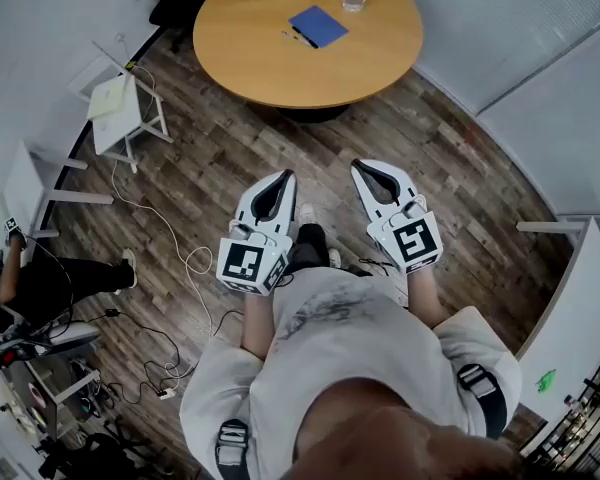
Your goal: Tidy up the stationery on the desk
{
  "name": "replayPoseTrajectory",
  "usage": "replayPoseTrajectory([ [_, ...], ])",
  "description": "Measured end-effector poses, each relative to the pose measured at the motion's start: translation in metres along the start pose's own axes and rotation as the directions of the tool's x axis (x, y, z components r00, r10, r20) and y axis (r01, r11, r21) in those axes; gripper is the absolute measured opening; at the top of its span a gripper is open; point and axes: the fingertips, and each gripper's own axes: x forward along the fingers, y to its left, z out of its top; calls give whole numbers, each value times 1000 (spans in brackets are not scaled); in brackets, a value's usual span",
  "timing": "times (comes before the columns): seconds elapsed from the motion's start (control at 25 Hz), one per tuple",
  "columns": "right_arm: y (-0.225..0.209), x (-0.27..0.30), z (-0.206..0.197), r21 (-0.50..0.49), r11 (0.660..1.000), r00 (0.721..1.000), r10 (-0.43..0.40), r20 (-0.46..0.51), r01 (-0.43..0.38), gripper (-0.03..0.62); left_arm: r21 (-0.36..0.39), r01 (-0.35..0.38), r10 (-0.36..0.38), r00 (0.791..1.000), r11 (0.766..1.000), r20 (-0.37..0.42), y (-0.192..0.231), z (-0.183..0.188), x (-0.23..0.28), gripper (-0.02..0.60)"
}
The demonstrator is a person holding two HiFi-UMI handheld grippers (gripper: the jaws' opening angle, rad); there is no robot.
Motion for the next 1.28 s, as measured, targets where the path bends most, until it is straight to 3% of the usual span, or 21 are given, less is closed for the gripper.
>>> replayPoseTrajectory([
  [0.96, -106, 184, 3, -6, 991, 987, -132, -94, 132, 63, -32, 113, -114, 993, 993, -19, 165, 8, 154, 9],
  [1.28, -132, 216, 2, -18, 989, 984, -151, -90, 150, 63, -38, 127, -128, 992, 991, -24, 195, 9, 189, 9],
])
